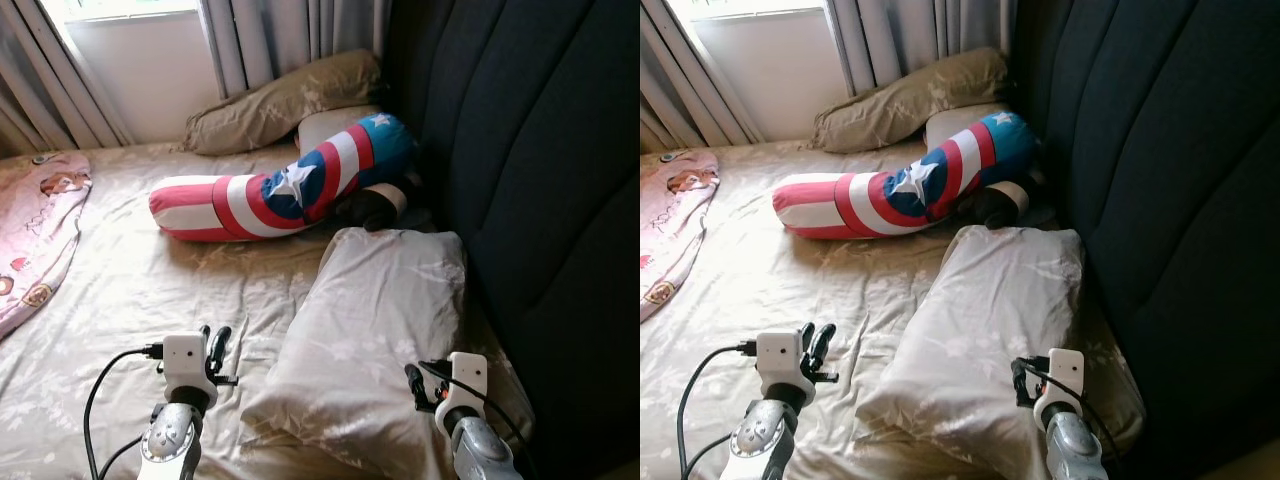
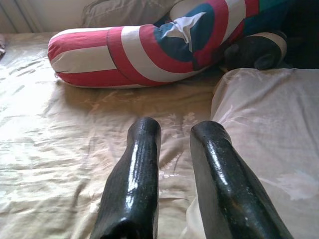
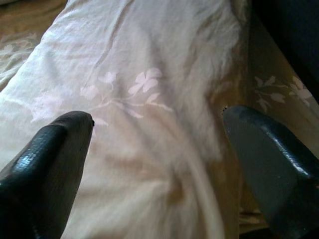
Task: Clean up the room
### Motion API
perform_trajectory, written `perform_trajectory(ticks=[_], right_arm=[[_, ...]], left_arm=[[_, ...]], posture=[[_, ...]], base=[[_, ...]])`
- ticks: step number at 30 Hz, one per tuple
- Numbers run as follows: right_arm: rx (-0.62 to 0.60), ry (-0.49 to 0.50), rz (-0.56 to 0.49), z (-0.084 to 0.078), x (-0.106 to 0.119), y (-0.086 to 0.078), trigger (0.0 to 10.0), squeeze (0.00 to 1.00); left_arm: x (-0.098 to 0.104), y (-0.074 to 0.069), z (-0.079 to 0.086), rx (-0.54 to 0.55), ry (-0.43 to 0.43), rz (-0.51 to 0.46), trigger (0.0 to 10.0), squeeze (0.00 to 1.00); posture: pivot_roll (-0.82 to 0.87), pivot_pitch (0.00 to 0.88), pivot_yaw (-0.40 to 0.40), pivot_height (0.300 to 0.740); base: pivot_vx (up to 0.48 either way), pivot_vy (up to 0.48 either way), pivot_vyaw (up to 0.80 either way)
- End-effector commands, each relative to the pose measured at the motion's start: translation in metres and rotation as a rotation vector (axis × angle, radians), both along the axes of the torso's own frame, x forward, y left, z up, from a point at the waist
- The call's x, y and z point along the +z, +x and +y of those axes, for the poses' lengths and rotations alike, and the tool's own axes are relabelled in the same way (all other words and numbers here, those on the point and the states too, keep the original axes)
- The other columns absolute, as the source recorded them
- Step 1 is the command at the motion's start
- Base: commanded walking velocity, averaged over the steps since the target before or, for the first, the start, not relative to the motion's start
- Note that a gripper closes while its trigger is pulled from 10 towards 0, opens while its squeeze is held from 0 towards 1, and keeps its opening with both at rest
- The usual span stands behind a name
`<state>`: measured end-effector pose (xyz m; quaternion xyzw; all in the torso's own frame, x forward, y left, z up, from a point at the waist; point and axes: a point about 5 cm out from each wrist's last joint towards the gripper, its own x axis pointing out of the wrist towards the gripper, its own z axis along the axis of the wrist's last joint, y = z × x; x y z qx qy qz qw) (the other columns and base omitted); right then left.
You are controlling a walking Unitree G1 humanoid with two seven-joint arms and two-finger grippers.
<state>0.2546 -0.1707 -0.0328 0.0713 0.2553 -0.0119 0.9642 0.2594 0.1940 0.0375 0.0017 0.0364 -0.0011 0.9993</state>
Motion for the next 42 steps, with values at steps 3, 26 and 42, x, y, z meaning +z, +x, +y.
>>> perform_trajectory(ticks=[3,26,42], right_arm=[[-0.009,0.011,0.042,0.002,-0.003,0.000,10.0,0.00],[-0.087,0.043,0.099,0.003,-0.003,0.004,10.0,0.00],[-0.181,0.188,0.010,0.006,0.018,0.030,10.0,0.00]], left_arm=[[0.001,0.000,0.002,0.003,0.001,0.001,10.0,0.00],[0.004,-0.001,0.002,-0.022,0.010,0.002,10.0,0.00],[0.006,0.001,0.002,-0.042,0.019,0.003,10.0,0.00]], posture=[[0.04,0.000,0.040,0.685],[0.07,0.000,0.047,0.652],[0.08,0.000,0.057,0.652]], base=[[0.000,0.000,0.00],[0.000,0.000,0.00],[0.000,0.000,0.00]])
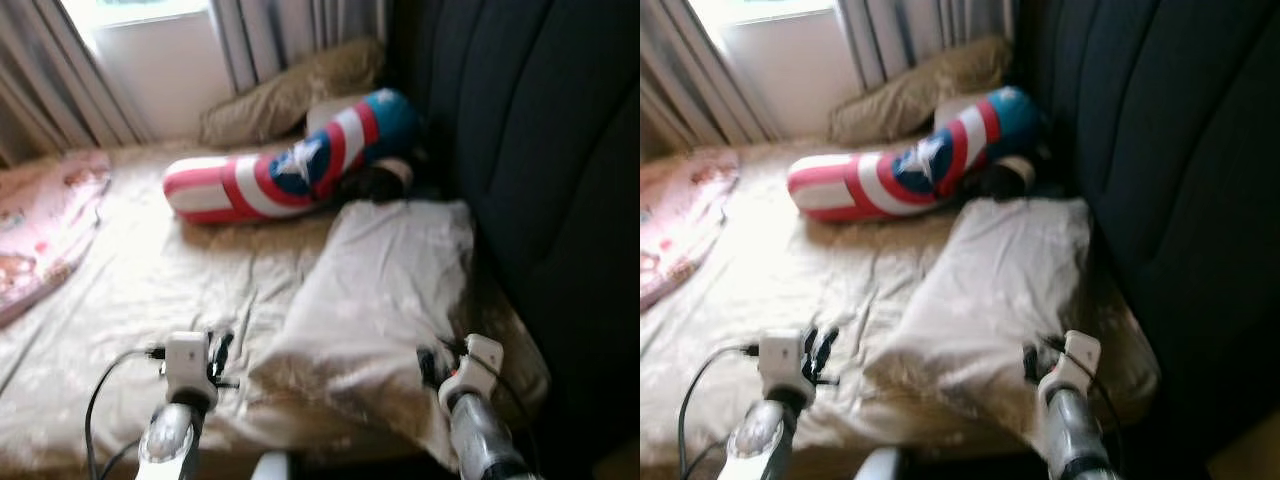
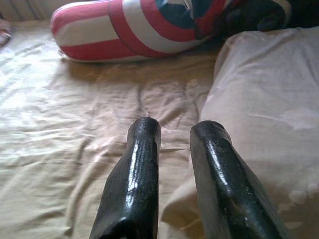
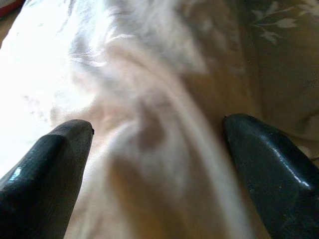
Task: Clean up the room
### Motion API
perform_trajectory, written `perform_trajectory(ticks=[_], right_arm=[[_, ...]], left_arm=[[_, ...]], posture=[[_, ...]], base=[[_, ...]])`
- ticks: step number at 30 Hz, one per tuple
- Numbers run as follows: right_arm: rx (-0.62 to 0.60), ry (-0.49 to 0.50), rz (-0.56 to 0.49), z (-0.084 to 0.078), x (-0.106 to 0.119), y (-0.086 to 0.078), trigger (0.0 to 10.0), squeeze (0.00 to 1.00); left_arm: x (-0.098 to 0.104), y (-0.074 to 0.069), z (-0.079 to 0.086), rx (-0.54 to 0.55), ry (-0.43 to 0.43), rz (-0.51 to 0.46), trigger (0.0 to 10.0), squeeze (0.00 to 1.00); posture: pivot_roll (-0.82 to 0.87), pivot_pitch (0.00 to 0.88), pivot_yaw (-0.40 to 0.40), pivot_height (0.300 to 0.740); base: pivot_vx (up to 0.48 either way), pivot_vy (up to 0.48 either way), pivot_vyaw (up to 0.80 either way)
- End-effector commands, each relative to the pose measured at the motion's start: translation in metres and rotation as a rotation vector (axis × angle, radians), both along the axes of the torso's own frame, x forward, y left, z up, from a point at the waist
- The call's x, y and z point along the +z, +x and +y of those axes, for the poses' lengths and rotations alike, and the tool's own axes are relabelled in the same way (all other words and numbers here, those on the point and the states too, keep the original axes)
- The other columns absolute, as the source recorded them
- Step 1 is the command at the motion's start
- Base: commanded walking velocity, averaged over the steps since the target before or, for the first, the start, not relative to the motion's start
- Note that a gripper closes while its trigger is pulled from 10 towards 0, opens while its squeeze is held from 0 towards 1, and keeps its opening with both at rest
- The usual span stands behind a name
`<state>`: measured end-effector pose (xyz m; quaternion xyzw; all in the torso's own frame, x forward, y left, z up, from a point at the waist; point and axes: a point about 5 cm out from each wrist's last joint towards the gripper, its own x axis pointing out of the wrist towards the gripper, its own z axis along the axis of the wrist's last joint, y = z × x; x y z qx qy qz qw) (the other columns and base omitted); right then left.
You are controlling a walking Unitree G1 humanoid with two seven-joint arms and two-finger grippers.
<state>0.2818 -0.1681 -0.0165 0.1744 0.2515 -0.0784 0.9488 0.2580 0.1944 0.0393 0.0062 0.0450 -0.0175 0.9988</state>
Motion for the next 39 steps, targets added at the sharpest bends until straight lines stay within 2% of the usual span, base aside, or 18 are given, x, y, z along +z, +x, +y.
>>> perform_trajectory(ticks=[1,3,4,9,11,12,18,23,29,39], right_arm=[[0.018,0.040,-0.014,0.007,0.004,0.005,10.0,0.00],[0.029,0.053,-0.027,0.009,0.006,0.008,10.0,0.74],[0.028,0.049,-0.033,0.009,0.008,0.010,10.0,1.00],[-0.001,0.026,-0.030,0.003,0.011,0.013,10.0,1.00],[-0.011,0.023,-0.023,0.001,0.010,0.012,10.0,0.96],[-0.012,0.024,-0.020,0.001,0.010,0.012,10.0,0.00],[-0.019,0.019,0.027,0.000,0.001,0.003,10.0,0.00],[-0.001,0.047,0.074,0.005,-0.007,-0.005,10.0,0.00],[-0.007,0.030,0.107,0.004,-0.011,-0.009,10.0,0.00],[0.003,0.031,0.162,0.007,-0.018,-0.015,10.0,0.00]], left_arm=[[0.005,0.002,0.002,-0.010,0.015,-0.016,10.0,0.00],[0.006,0.001,0.003,-0.011,0.017,-0.017,10.0,0.00],[0.006,0.000,0.005,-0.009,0.020,-0.015,10.0,0.00],[0.005,-0.004,0.009,-0.010,0.031,-0.006,10.0,0.00],[0.005,-0.006,0.009,-0.011,0.033,-0.003,10.0,0.00],[0.005,-0.006,0.010,-0.012,0.035,-0.001,10.0,0.00],[0.005,-0.011,0.013,-0.010,0.045,0.008,10.0,0.00],[0.006,-0.018,0.018,-0.006,0.059,0.017,10.0,0.00],[0.011,-0.026,0.021,-0.008,0.071,0.017,10.0,0.00],[0.031,-0.034,0.025,-0.023,0.099,-0.006,10.0,0.00]], posture=[[0.09,0.000,0.058,0.652],[0.10,0.000,0.059,0.652],[0.10,0.000,0.061,0.652],[0.10,0.000,0.073,0.652],[0.11,0.000,0.075,0.652],[0.11,0.000,0.080,0.652],[0.12,0.000,0.092,0.652],[0.13,0.002,0.104,0.652],[0.16,0.034,0.113,0.652],[0.19,0.098,0.130,0.652]], base=[[0.000,0.000,0.00],[0.000,0.000,0.00],[0.000,0.000,0.00],[0.000,0.000,0.00],[0.000,0.000,0.00],[0.000,0.000,0.00],[0.000,0.000,0.00],[0.000,0.000,0.00],[0.000,0.000,0.00],[0.000,0.000,0.00]])
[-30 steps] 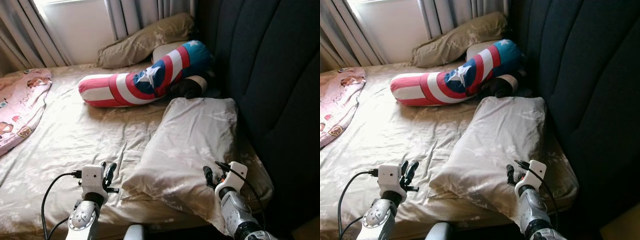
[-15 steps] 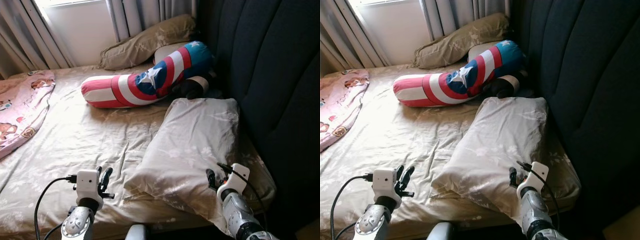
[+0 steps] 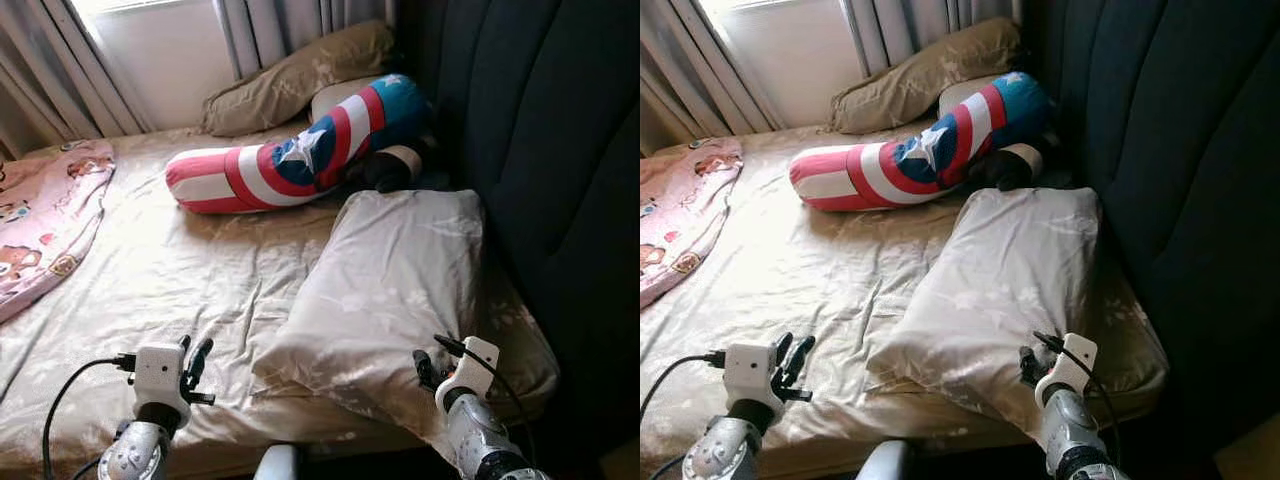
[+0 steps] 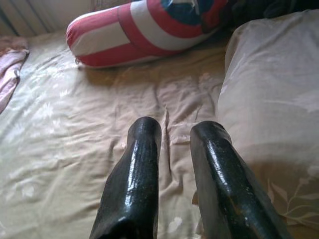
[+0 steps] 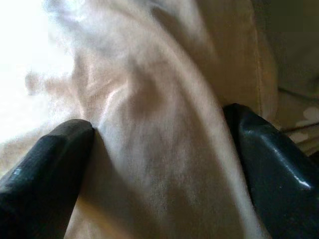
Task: Clean up the room
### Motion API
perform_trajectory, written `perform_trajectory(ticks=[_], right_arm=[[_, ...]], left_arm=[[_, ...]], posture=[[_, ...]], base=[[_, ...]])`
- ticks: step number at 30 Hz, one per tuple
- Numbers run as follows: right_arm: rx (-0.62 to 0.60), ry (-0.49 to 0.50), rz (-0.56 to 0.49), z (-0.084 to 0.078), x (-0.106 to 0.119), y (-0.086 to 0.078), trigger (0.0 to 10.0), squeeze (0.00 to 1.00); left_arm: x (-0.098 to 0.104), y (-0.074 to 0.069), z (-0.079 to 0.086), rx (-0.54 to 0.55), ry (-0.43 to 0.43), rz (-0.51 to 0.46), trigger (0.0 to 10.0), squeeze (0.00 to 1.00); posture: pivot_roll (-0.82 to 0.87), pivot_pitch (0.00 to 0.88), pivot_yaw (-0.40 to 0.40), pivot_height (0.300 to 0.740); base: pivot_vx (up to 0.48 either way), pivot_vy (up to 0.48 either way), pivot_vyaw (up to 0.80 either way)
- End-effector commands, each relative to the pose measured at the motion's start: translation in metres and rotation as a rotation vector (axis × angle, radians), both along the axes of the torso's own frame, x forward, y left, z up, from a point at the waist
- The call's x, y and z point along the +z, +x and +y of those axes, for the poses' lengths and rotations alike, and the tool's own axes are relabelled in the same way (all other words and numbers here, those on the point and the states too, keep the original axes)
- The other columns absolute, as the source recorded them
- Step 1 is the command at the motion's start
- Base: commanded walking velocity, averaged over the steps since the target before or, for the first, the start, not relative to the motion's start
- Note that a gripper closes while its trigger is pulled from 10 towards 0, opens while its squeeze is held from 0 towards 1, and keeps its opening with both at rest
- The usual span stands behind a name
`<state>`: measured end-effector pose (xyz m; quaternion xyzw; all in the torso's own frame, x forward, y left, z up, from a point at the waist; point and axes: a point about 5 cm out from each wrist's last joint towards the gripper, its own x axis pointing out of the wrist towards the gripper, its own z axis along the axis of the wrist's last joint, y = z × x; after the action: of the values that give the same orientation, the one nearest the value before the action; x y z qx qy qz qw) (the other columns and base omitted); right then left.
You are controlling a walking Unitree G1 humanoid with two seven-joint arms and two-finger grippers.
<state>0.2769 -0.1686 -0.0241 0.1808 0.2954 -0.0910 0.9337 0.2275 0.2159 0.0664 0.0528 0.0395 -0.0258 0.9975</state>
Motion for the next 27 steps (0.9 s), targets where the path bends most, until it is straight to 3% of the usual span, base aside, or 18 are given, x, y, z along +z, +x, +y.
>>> perform_trajectory(ticks=[1,10,11,27], right_arm=[[0.016,0.014,0.071,0.007,-0.010,-0.010,10.0,0.00],[0.016,0.020,0.078,0.009,-0.014,-0.015,10.0,0.00],[0.026,0.039,0.070,0.012,-0.014,-0.015,0.0,0.00],[0.049,0.043,0.056,0.013,-0.015,-0.017,0.0,0.00]], left_arm=[[0.006,-0.005,0.004,-0.004,0.010,0.005,10.0,0.00],[0.018,-0.031,0.005,-0.002,0.050,0.015,10.0,0.00],[0.019,-0.031,0.003,-0.004,0.056,0.019,10.0,0.00],[0.031,-0.027,0.002,0.013,0.047,0.008,10.0,0.00]], posture=[[0.19,0.102,0.131,0.652],[0.22,0.156,0.130,0.652],[0.22,0.163,0.130,0.652],[0.20,0.135,0.119,0.652]], base=[[0.000,0.000,0.00],[0.000,0.000,0.00],[0.000,0.000,0.00],[0.000,0.000,-0.05]])
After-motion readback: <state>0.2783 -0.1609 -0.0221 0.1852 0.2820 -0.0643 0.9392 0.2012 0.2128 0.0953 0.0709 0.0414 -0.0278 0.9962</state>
